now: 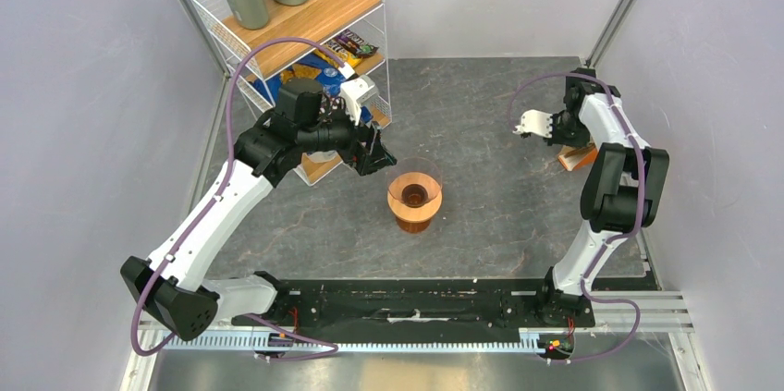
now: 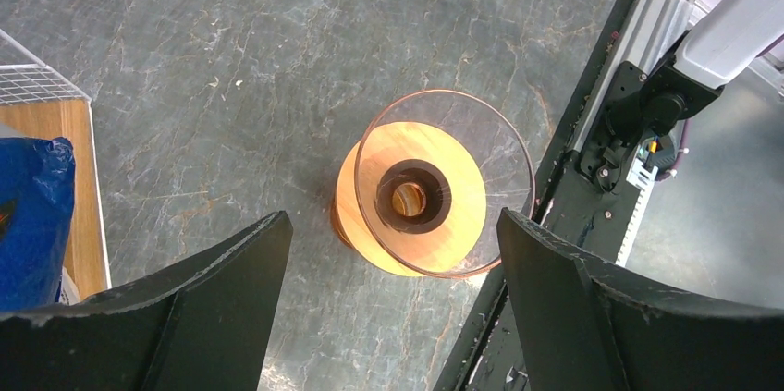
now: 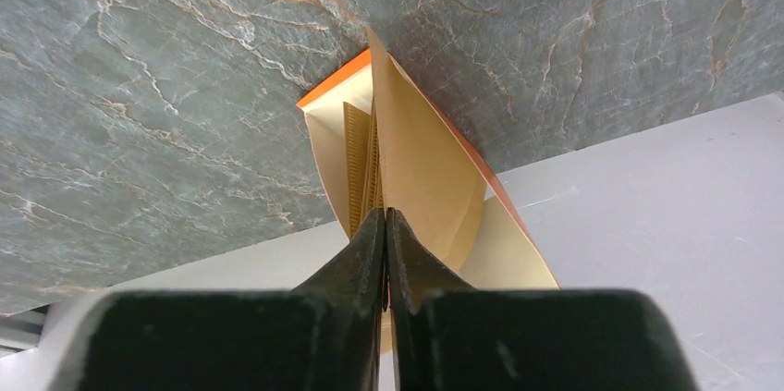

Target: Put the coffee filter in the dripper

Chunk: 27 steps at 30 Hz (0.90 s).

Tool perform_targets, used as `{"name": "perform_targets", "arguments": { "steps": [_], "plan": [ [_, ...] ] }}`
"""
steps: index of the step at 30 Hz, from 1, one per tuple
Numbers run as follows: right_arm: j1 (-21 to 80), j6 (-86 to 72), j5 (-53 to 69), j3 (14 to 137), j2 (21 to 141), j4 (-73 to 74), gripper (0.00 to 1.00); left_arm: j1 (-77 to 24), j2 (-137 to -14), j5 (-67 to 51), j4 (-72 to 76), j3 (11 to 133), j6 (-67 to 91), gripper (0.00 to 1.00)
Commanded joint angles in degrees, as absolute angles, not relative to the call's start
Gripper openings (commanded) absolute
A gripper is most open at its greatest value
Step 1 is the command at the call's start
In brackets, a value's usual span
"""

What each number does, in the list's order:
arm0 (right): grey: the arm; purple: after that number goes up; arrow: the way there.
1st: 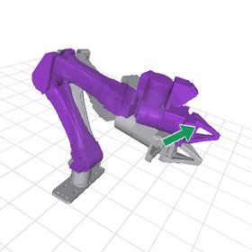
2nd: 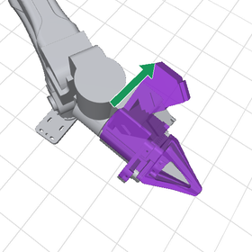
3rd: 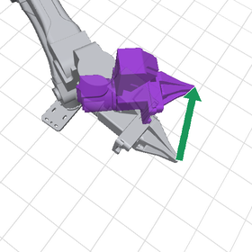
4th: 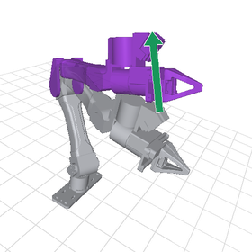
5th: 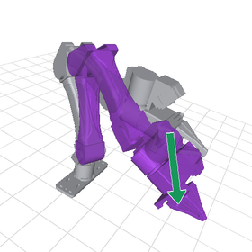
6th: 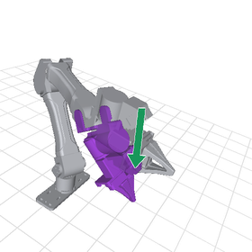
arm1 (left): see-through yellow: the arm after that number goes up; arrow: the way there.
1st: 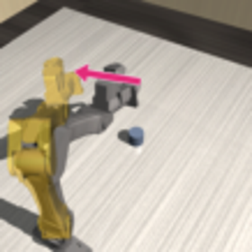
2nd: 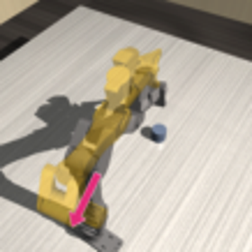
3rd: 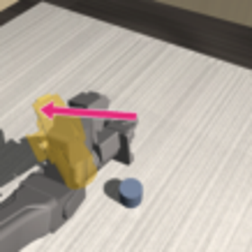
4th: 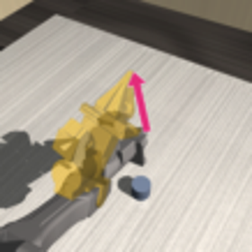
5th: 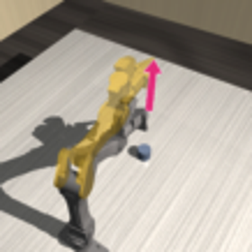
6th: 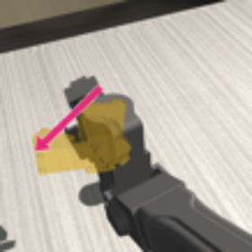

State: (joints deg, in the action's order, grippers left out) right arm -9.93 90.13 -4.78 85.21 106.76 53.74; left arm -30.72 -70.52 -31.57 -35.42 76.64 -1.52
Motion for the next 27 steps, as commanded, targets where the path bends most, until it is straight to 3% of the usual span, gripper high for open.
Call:
{"name": "perform_targets", "arguments": {
  "steps": [1,11,17,22,27],
  "plan": [
    [-10.01,91.84,-3.2,88.02,104.08,56.11,0.03,-30.59,-69.23,-31.2,-34.11,76.64,-1.33,0.89],
    [-9.81,90.57,2.04,93.57,99.97,63.97,0.0,-30.59,-70.68,-31.76,-32.79,76.64,-0.52,0.89],
    [-9.32,83.26,8.49,107.61,100.82,74.79,0.0,-30.5,-71.32,-31.26,-30.96,77.12,2.62,0.89],
    [-7.72,66.53,17.25,130.16,103.82,88.01,0.0,-30.41,-72.38,-31.35,-28.38,80.38,3.52,0.92],
    [-6.55,37.5,23.99,144.51,104.92,90.47,0.0,-30.41,-75.92,-31.31,-26.09,86.72,3.6,0.92]
  ]
}}
